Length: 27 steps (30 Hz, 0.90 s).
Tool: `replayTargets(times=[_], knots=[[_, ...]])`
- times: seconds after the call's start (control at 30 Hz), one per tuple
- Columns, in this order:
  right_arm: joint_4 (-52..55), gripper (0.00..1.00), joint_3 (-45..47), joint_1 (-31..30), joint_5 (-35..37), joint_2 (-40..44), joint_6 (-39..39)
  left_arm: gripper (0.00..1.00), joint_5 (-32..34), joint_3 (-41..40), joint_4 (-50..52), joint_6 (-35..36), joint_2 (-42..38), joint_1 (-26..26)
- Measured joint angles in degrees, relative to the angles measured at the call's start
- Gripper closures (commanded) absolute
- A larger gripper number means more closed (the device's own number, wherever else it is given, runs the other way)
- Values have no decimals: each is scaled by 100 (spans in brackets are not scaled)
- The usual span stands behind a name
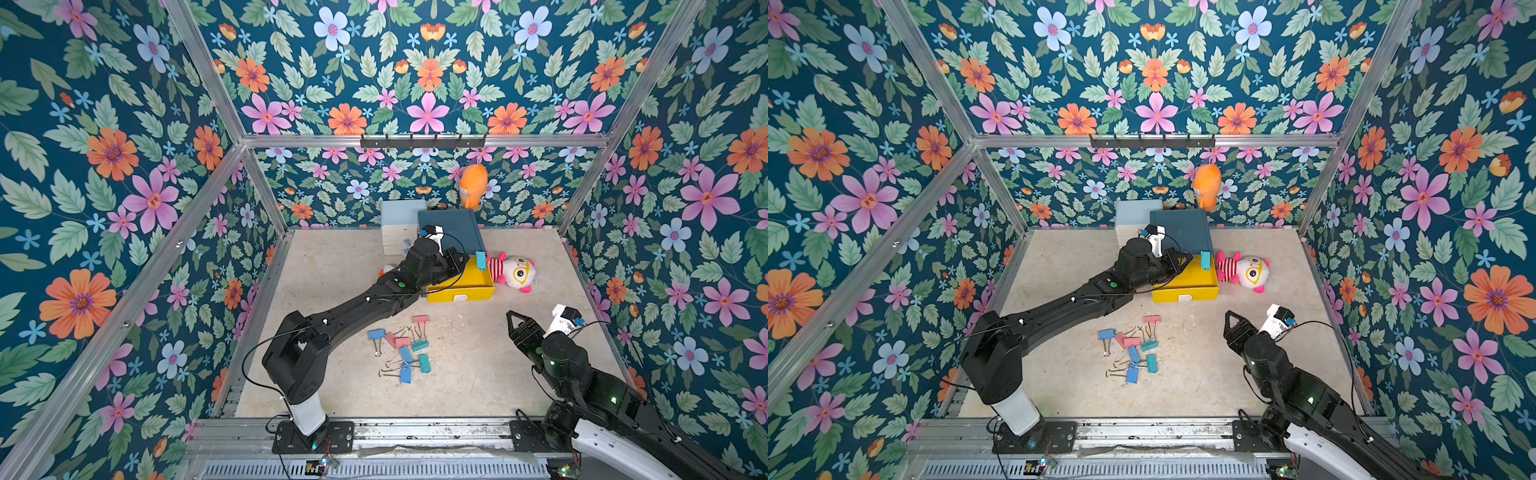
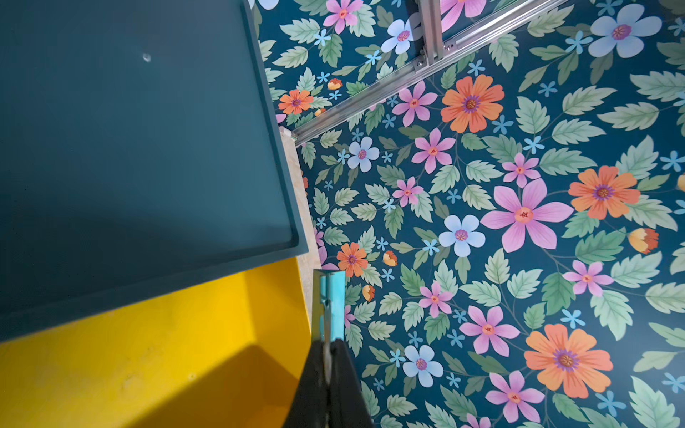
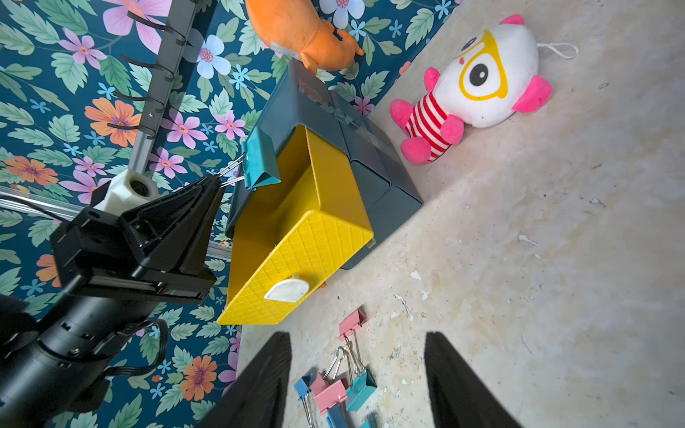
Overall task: Put the binder clips in the drawer according to color
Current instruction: Place the binder clip in the drawer.
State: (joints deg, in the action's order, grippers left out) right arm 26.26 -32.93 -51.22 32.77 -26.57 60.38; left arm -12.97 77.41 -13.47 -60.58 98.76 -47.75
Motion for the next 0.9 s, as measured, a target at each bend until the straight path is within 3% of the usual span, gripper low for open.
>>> replayTargets(times=[0.07, 0.17, 0.2, 0.3, 0.37, 0.6, 0.77, 0.9], knots=[[4, 40, 22, 0, 22, -2, 0, 100, 4, -24, 11, -74, 26, -28], [7, 40, 50, 0, 22, -35, 2, 62, -7, 22, 52, -103, 177, -39], [4, 40, 50, 0, 22, -55, 4, 54, -24, 66, 87, -116, 254, -37], [-7, 40, 50, 0, 22, -101, 4, 43, 17, 52, 262, -208, 256, -35], [-37, 40, 48, 0, 22, -116, 4, 41, 151, 2, 450, -192, 74, -28], [-138, 40, 31, 0, 17, -221, 0, 52, 909, -131, 927, 151, -874, -24], [-201, 39, -37, 0, 13, -326, -35, 51, 1368, -315, 1421, 417, -1453, -13], [-120, 38, -205, 0, -2, -470, -175, 45, 1676, -487, 1954, 739, -2013, -24]])
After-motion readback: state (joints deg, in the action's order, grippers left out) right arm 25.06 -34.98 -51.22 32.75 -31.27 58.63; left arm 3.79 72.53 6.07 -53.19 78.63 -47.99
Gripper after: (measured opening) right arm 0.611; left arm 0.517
